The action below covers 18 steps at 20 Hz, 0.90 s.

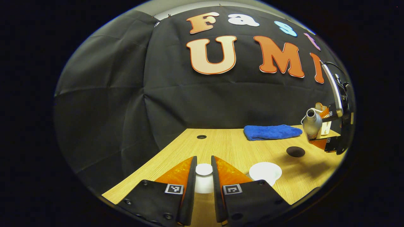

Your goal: Open the teacup lid with one hand, grasp the water bottle and pour water into the teacup with the other hand; after pouring, place the water bottle on the coaster and then close the teacup lid.

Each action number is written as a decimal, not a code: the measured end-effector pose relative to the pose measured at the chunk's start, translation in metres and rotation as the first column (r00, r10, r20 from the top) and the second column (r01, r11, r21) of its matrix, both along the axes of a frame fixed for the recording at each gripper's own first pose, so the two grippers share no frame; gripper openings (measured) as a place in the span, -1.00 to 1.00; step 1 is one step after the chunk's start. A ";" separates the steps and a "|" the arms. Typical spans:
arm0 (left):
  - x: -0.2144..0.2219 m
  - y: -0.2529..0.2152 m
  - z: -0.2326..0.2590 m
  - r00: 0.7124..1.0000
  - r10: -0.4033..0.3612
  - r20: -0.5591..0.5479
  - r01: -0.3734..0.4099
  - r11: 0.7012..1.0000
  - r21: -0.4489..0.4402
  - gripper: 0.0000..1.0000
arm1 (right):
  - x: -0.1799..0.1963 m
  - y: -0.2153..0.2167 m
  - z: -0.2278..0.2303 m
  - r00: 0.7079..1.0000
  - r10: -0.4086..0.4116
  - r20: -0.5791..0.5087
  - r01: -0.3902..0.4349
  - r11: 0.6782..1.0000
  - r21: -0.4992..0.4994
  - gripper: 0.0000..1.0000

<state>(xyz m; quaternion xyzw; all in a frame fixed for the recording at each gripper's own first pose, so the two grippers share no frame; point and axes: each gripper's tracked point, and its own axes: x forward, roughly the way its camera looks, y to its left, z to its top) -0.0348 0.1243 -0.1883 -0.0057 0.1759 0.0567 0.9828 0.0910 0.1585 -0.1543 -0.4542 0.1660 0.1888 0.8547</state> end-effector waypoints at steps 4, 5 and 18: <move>-0.006 0.012 -0.002 1.000 0.021 -0.004 -0.021 1.000 -0.004 -0.37 | 0.002 0.026 -0.003 0.997 0.079 0.028 -0.076 0.993 -0.090 0.54; -0.008 0.015 -0.002 1.000 0.024 -0.003 -0.024 1.000 -0.007 -0.36 | 0.003 0.029 -0.003 0.995 0.094 0.041 -0.089 0.989 -0.117 0.54; -0.014 0.035 -0.012 0.998 0.061 -0.014 -0.061 0.998 -0.023 -0.37 | -0.012 0.049 0.008 0.956 0.238 0.172 -0.152 0.903 -0.402 0.46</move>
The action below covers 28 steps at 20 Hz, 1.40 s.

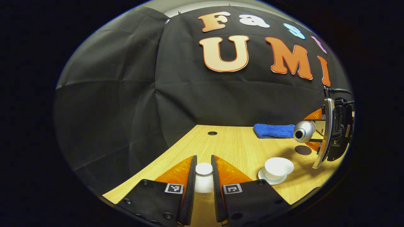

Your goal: Open the teacup lid with one hand, grasp the water bottle and pour water into the teacup with the other hand; after pouring, place the water bottle on the coaster and then close the teacup lid.

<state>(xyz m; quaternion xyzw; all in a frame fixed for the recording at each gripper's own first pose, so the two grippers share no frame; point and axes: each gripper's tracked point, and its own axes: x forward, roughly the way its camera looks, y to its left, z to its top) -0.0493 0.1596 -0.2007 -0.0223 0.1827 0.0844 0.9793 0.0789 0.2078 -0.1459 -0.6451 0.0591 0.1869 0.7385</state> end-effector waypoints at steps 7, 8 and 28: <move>-0.004 0.004 0.000 1.000 0.008 0.002 -0.008 1.000 0.005 -0.36 | -0.001 0.005 0.007 0.991 0.052 0.120 -0.041 0.995 -0.092 0.54; -0.003 0.004 0.000 1.000 0.010 0.003 -0.010 1.000 0.007 -0.37 | -0.003 0.005 0.007 0.988 0.060 0.140 -0.046 0.994 -0.104 0.53; -0.006 0.011 -0.002 1.000 0.019 0.002 -0.019 1.000 0.019 -0.43 | -0.001 0.007 0.027 0.912 0.143 0.384 -0.044 0.966 -0.257 0.53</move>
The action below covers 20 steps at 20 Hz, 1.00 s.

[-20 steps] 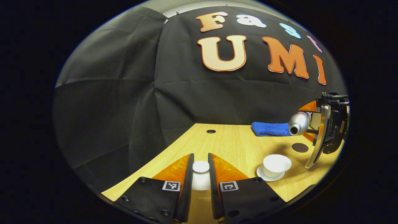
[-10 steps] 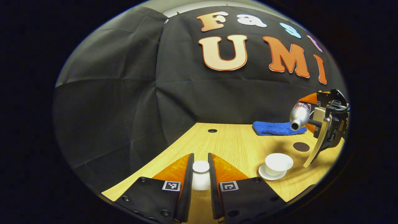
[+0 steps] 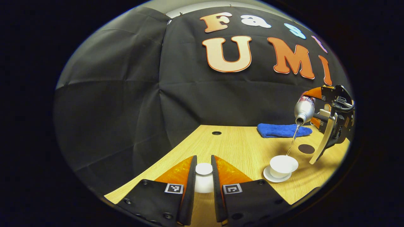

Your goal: Open the teacup lid with one hand, grasp the water bottle and pour water into the teacup with the other hand; after pouring, place the water bottle on the coaster and then close the teacup lid.

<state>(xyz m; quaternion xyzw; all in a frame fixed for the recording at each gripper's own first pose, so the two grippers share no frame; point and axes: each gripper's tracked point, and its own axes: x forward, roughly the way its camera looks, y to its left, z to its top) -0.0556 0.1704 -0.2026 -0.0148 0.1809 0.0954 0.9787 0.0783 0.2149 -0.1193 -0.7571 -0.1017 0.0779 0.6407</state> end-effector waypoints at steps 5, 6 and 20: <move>-0.001 0.000 0.002 1.000 0.000 0.004 0.000 1.000 0.001 -0.36 | 0.002 -0.001 0.003 0.999 0.004 0.039 -0.004 1.000 -0.020 0.53; 0.000 -0.001 0.002 1.000 -0.001 0.003 0.001 1.000 0.000 -0.37 | 0.002 0.000 0.004 0.999 0.006 0.047 -0.005 1.000 -0.029 0.53; -0.002 -0.005 -0.006 1.000 -0.008 -0.014 0.008 1.000 -0.007 -0.36 | -0.002 0.009 0.008 0.993 0.086 0.081 -0.073 0.985 -0.159 0.53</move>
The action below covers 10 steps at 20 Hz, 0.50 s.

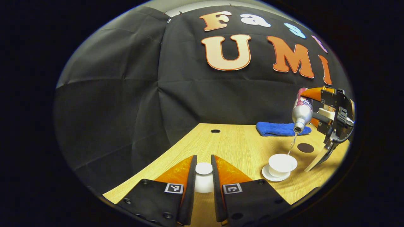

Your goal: Open the teacup lid with one hand, grasp the water bottle and pour water into the teacup with the other hand; after pouring, place the water bottle on the coaster and then close the teacup lid.

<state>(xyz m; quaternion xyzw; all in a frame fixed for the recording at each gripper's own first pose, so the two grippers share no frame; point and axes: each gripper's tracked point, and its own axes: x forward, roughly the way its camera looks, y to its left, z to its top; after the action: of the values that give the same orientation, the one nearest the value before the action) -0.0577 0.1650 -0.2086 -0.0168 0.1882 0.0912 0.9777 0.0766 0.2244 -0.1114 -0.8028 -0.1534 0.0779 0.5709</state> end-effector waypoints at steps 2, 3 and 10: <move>0.001 -0.002 0.000 1.000 -0.003 -0.001 0.003 1.000 -0.005 -0.36 | 0.000 0.002 0.001 1.000 0.013 0.007 -0.013 1.000 -0.018 0.53; 0.000 -0.002 0.000 1.000 -0.003 -0.002 0.003 1.000 -0.005 -0.37 | 0.000 0.004 0.001 1.000 0.021 0.020 -0.020 0.999 -0.034 0.46; 0.000 -0.006 0.000 1.000 -0.008 -0.004 0.008 1.000 -0.005 -0.36 | -0.010 0.015 -0.021 0.998 0.050 0.023 -0.048 0.996 -0.078 0.53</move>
<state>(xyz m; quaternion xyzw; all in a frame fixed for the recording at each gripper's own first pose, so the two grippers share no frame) -0.0578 0.1587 -0.2088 -0.0183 0.1907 0.0867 0.9776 0.0664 0.2395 -0.1329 -0.8213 -0.1769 0.0878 0.5351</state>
